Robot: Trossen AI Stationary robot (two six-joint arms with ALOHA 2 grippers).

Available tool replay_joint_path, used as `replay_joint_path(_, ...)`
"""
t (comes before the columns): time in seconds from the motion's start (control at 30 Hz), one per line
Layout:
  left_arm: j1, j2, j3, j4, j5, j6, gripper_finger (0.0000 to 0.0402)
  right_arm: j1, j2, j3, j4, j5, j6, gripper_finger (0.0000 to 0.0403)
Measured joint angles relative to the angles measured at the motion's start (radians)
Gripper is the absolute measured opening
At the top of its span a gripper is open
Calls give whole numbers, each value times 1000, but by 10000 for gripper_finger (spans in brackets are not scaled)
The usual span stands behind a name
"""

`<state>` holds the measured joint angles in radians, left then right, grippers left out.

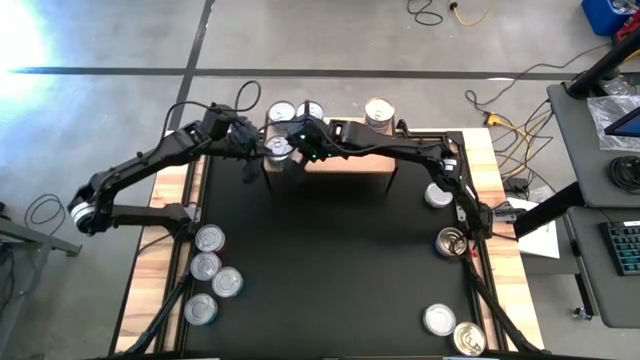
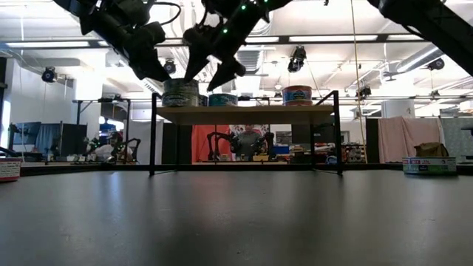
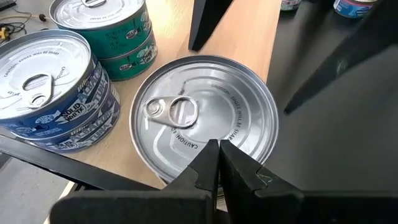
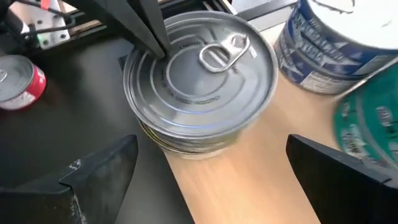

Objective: Stack canned seafood by type on shelf
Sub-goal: Stack the green tuna can on top of the green tuna can

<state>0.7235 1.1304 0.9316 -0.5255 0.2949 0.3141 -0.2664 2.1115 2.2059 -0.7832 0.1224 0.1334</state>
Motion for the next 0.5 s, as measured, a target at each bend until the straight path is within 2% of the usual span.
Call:
replay_joint_path(0.1, 0, -21, 17, -29, -8, 0, 0, 0, -22, 0, -9, 11, -51, 400)
replay_joint_path(0.3, 1, -66, 73, -80, -20, -2, 0, -6, -28, 0, 5, 258, -68, 400)
replay_joint_path(0.5, 1, -86, 63, -137, -37, 11, 0, -12, -28, 0, 0, 272, -48, 400)
